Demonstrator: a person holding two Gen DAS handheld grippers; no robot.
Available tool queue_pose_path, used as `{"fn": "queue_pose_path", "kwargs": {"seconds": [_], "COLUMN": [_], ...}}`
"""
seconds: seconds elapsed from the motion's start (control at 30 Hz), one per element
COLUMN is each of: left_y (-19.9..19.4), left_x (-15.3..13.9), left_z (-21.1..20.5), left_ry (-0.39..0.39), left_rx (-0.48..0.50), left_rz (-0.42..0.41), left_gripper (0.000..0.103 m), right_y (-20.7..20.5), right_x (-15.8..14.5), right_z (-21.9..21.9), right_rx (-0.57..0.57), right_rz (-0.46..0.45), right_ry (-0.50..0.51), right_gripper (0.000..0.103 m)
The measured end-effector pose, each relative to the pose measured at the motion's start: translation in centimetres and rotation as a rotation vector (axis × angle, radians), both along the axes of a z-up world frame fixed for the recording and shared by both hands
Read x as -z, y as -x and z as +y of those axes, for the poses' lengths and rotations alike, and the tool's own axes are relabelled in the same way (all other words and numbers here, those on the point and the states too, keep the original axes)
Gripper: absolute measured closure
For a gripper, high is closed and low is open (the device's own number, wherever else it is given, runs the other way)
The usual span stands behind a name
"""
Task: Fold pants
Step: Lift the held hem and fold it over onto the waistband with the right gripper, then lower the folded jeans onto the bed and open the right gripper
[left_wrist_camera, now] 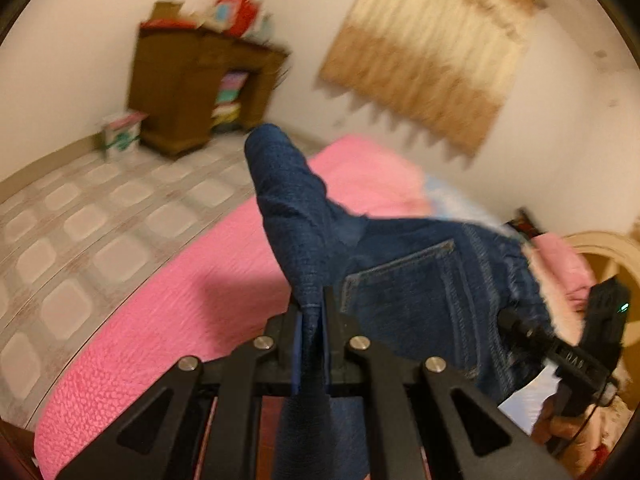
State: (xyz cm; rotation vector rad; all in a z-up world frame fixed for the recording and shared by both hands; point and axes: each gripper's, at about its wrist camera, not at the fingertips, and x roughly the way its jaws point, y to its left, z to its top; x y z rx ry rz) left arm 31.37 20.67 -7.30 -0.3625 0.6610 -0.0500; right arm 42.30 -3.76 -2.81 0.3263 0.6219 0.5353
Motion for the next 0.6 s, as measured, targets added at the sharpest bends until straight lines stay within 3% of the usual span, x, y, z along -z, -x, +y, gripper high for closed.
{"fn": "queue_pose_path", "kwargs": {"seconds": [0.07, 0.13, 0.2, 0.27, 0.4, 0.53, 0.6], "left_y": [-1.4, -2.2, -2.5, -2.9, -2.4, 1.5, 3.9], "left_x": [3.2, 5.3, 7.0, 7.9, 7.2, 4.1, 2.7], "left_z": [0.8, 1.9, 2.8, 2.7, 2.8, 4.5, 5.2], "left_ry": [-0.063, -0.067, -0.039, -0.08, -0.087, -0.102, -0.116], "left_rx": [-0.073, -0.111, -0.123, -0.136, -0.157, -0.255, -0.3], "left_rz": [0.052, 0.093, 0.117, 0.131, 0.14, 0.114, 0.083], "left_gripper": [0.094, 0.083, 0.072, 0.059, 0.055, 0.034, 0.033], "right_y": [-2.4, -4.4, -5.5, -5.8, -5.2, 0.2, 4.1], "right_x": [3.3, 6.4, 9.7, 11.7, 11.0, 7.2, 5.5], "right_z": [0.8, 0.4, -1.5, -2.9, -5.1, -9.3, -10.7], "right_rx": [0.052, 0.134, 0.183, 0.203, 0.246, 0.387, 0.417], "right_rz": [0.022, 0.084, 0.169, 0.219, 0.219, 0.114, 0.098], "right_ry": [0.074, 0.086, -0.024, -0.105, -0.168, -0.244, -0.266], "right_gripper": [0.066, 0.057, 0.046, 0.036, 0.036, 0.035, 0.035]}}
